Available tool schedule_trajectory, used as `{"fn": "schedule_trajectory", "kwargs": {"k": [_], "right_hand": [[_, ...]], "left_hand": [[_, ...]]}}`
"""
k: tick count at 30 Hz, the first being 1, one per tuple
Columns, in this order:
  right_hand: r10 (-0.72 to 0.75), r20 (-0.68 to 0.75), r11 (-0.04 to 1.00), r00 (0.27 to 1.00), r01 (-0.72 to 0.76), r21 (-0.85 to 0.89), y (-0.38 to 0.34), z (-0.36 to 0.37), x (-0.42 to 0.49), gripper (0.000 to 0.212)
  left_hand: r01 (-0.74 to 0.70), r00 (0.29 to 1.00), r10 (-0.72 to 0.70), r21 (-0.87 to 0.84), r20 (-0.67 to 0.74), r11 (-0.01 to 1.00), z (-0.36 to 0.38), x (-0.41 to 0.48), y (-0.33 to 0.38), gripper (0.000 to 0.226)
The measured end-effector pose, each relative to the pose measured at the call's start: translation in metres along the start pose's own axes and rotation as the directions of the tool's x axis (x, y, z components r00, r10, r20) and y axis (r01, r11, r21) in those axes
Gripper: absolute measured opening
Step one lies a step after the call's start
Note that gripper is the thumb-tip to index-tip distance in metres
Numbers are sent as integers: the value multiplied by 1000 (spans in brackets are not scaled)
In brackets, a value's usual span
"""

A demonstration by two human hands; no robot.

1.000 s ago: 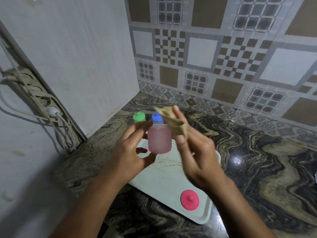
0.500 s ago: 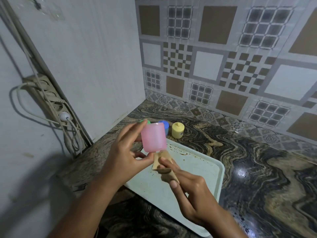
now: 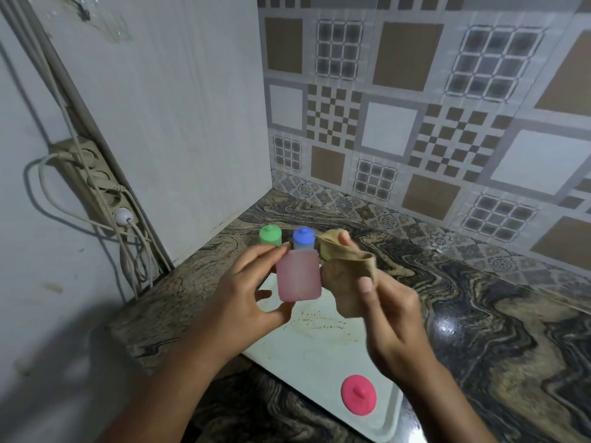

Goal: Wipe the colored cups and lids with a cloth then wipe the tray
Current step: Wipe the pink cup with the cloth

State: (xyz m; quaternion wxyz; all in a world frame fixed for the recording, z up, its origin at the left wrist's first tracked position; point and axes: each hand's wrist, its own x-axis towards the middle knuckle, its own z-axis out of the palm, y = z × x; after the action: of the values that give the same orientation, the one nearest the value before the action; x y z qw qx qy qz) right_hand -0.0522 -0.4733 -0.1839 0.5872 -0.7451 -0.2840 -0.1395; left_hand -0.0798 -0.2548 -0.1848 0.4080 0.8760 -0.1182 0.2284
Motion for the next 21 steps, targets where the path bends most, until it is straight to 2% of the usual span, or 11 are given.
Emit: {"fn": "schedule_trajectory", "kwargs": {"k": [3, 5, 7, 10, 15, 17, 18, 19, 21], "right_hand": [[-74, 170, 992, 983, 90, -90, -2, 16, 6, 40], [-99, 250, 988, 963, 125, -91, 2, 23, 4, 42], [-99, 267, 990, 959, 122, -70, 5, 23, -2, 41], [-112, 302, 991, 947, 130, -39, 10, 20, -16, 39], [-4, 389, 990, 921, 59, -129, 29, 11, -38, 36], [62, 366, 995, 929, -27, -101, 33, 6, -45, 31], [122, 334, 993, 935, -116, -39, 33, 4, -48, 35], [186, 290, 975, 939, -212, 62, 31, 3, -47, 42], [273, 131, 913, 953, -299, 277, 25, -1, -42, 45]], "left_hand": [[-53, 998, 54, 61, -13, 997, 2, 1, 6, 88], [-61, 998, 63, 53, -25, 997, 1, 2, 8, 83], [-65, 996, 69, 62, -59, 996, -2, 2, 5, 78], [-14, 997, 15, 13, -81, 1000, -10, 4, -2, 84], [55, 996, -53, 23, -67, 998, -15, 8, -4, 76], [102, 994, -103, -16, -31, 995, -14, 8, -5, 75], [132, 991, -133, -48, -8, 990, -12, 7, -6, 77], [156, 988, -156, -72, 7, 985, -10, 6, -7, 79], [181, 983, -181, -112, 11, 977, -4, 2, -12, 82]]}}
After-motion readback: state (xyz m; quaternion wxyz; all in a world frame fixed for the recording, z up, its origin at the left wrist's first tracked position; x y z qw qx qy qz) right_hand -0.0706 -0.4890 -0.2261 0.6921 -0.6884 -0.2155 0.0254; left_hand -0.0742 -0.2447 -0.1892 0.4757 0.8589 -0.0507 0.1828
